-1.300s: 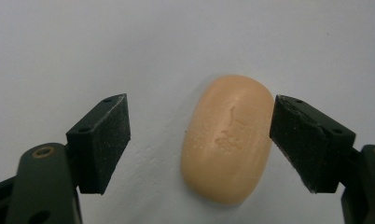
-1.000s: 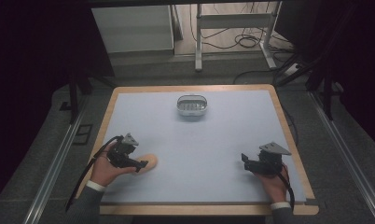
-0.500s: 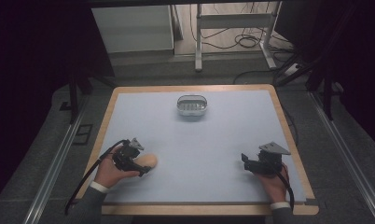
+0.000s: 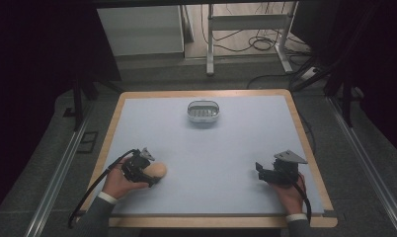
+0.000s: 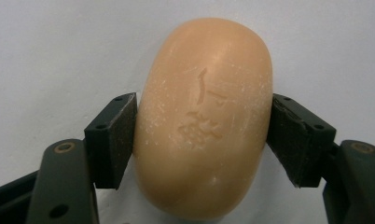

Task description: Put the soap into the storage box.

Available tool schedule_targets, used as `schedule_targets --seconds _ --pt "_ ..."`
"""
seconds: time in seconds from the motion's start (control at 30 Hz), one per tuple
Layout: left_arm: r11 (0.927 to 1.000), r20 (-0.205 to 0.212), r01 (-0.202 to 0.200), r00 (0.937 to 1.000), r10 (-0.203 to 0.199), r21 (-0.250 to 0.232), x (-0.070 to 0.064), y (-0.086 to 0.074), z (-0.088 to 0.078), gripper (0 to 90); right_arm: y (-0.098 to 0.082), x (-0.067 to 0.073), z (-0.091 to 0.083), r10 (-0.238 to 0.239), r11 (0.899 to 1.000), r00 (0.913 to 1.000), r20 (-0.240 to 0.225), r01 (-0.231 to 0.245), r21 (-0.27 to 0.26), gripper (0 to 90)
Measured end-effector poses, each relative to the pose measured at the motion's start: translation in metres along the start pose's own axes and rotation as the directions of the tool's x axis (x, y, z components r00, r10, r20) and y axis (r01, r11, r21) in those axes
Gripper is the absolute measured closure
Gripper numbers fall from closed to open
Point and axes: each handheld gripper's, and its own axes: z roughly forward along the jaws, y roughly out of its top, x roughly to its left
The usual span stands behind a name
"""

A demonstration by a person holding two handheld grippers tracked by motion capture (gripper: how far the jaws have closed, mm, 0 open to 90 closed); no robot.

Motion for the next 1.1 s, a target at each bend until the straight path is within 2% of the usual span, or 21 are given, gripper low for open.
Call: schedule_targets --seconds 0.53,0.8,0.97,1.1 --pt "0.9995 0.0 0.011 0.9999 -0.011 -0.029 0.004 0.003 -0.006 30.6 0.0 -0.001 0.0 0.009 1.0 1.0 0.003 -0.009 0.001 9.7" --pt "0.9996 0.005 0.0 1.0 0.0 -0.029 0.004 0.005 -0.004 31.6 0.0 -0.001 0.0 0.008 1.0 1.0 0.003 -0.008 0.001 9.7" --pt "0.9998 0.014 -0.016 0.9998 0.016 0.011 0.003 0.007 0.001 31.5 0.0 -0.001 0.0 0.01 1.0 0.9999 0.006 -0.01 0.005 9.7" --pt "0.9998 0.031 -0.016 0.9994 0.016 0.011 0.005 0.012 0.002 29.7 0.0 -0.001 0.0 0.01 1.0 0.9999 0.006 -0.01 0.006 9.7"
